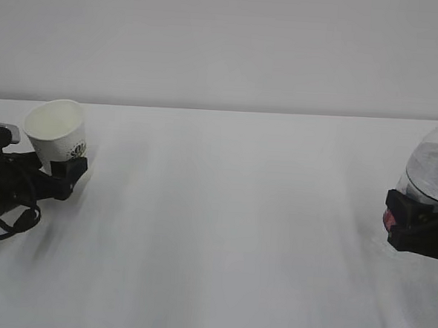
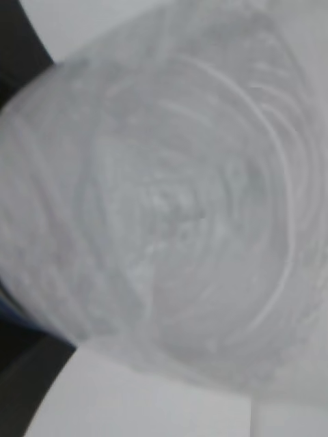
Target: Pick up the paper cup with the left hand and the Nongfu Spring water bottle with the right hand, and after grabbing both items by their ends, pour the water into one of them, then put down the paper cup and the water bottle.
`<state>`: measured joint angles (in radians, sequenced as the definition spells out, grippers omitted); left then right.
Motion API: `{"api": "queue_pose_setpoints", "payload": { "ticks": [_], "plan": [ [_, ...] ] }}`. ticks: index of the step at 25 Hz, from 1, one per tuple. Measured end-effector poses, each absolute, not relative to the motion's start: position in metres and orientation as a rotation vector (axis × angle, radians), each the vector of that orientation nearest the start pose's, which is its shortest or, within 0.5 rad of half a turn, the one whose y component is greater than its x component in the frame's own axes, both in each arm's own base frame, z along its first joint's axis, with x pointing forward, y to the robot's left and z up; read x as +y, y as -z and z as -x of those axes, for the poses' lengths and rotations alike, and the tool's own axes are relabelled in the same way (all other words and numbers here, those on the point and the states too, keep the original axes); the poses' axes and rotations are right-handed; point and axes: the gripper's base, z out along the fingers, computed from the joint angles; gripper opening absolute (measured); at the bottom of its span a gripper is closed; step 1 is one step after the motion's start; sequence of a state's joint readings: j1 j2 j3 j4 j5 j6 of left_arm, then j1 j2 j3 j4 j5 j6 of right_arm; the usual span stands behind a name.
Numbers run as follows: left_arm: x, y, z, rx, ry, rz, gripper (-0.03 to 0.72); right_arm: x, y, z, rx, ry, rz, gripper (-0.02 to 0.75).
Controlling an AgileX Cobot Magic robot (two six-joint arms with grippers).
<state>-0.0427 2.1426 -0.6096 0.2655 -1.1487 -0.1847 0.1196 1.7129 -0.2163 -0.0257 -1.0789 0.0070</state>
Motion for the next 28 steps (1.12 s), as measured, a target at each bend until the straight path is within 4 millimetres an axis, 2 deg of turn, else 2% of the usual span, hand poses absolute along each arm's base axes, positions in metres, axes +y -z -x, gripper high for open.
{"api": "queue_pose_setpoints", "payload": {
  "ticks": [12,28],
  "plan": [
    [-0.0362,-0.0661,-0.3263,1.872,0.333,-0.105,0.691,0.029,-0.1235,-0.2244,1.898,-0.099,0.134,0.442],
    [-0.0368,-0.0661,-0.3261,1.867,0.31,-0.149,0.693,0.029,-0.1235,-0.2244,1.898,-0.099,0.134,0.442]
  ]
}}
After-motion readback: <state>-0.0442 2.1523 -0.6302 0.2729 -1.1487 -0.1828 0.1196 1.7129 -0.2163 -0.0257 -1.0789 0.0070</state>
